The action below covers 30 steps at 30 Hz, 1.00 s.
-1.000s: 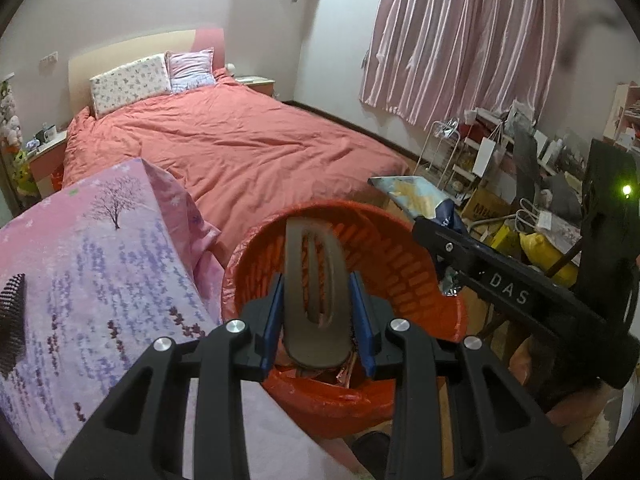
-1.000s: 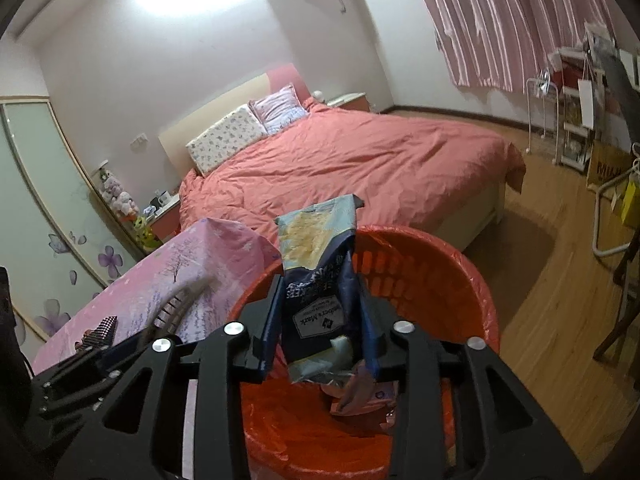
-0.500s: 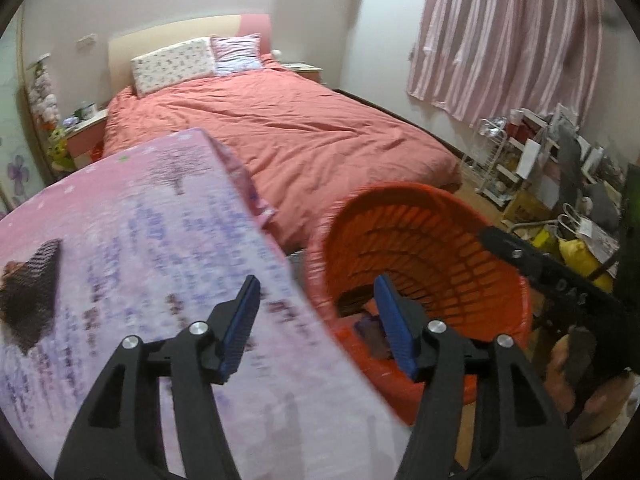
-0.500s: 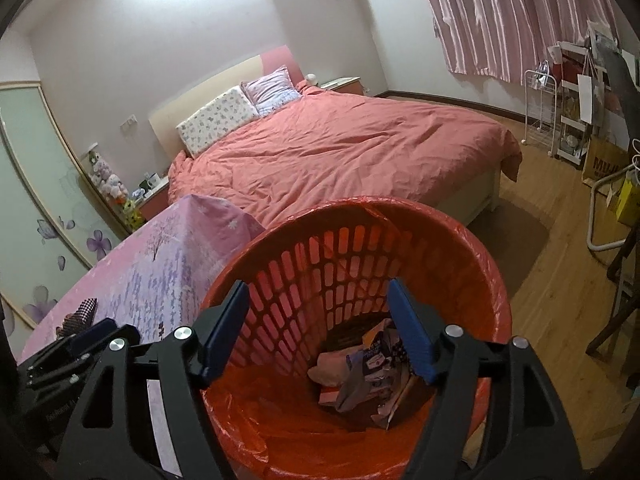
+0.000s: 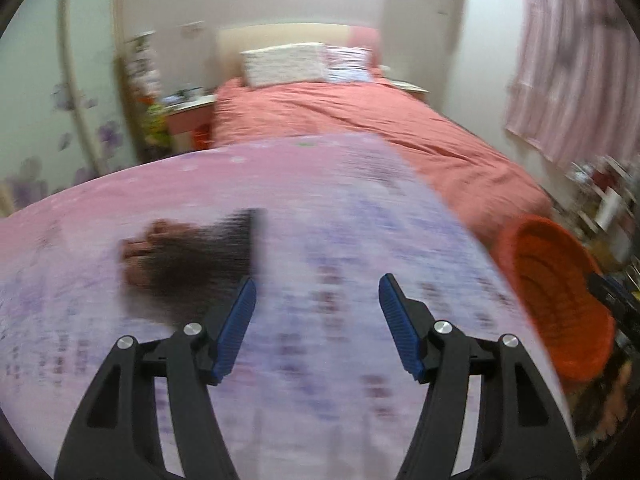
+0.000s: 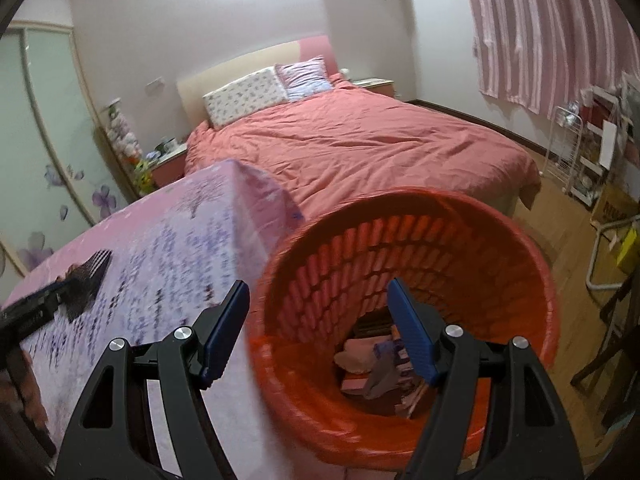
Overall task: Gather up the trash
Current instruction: 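Move both grippers back to the bed toward the scrunchie and mesh bag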
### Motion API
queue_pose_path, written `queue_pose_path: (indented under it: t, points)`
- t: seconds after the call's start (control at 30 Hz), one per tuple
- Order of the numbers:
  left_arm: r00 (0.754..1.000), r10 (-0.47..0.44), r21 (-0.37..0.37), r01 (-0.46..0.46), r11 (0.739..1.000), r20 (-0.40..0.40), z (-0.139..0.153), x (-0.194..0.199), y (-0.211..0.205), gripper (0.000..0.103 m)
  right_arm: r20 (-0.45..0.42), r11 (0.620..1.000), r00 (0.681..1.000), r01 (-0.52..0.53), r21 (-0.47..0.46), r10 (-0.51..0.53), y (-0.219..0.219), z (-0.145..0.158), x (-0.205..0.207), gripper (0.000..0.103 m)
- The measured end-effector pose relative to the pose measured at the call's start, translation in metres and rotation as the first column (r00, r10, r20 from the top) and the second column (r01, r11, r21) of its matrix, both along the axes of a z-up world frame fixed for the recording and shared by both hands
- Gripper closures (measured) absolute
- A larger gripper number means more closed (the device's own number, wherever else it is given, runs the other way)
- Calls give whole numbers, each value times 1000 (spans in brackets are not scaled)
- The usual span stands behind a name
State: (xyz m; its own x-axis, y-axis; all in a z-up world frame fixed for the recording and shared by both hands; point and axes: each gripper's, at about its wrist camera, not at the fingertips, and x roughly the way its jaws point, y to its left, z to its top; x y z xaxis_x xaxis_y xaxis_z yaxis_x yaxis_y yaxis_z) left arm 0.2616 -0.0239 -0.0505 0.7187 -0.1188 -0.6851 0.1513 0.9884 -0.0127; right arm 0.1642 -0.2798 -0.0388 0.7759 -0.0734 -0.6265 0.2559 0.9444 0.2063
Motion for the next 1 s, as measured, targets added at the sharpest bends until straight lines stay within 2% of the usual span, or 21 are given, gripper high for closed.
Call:
queue_pose_path:
  t: [0.13, 0.27, 0.33, 0.53, 0.67, 0.7, 0.77, 1.0]
  points:
    - [986, 169, -10, -169, 986, -11, -1, 21, 70, 42, -10, 998, 999, -51, -28, 51, 25, 1, 7, 32]
    - [963, 263, -43, -266, 963, -62, -8, 46, 123, 57, -25, 994, 995, -98, -48, 97, 48, 1, 16, 32]
    - [959, 270, -55, -275, 960, -84, -12, 57, 133, 63, -32, 992, 993, -116, -54, 115, 58, 0, 20, 32]
    - [963, 230, -109, -246, 963, -143, -27, 88, 145, 68, -61, 981, 983, -175, -81, 171, 88, -2, 30, 32]
    - [973, 173, -126, -193, 973, -151, -33, 86, 140, 81, -71, 973, 976, -210, -92, 204, 106, -1, 34, 32]
    - [976, 160, -122, -178, 976, -146, -33, 83, 139, 86, -75, 970, 973, -225, -91, 218, 112, 0, 37, 32]
    - [981, 149, -75, -158, 985, -123, -32, 73, 137, 91, -79, 965, 968, -246, -88, 240, 123, -1, 41, 32]
    - [964, 247, 22, -246, 969, -95, -31, 47, 166, 92, -106, 926, 927, -368, -82, 359, 183, -3, 61, 32]
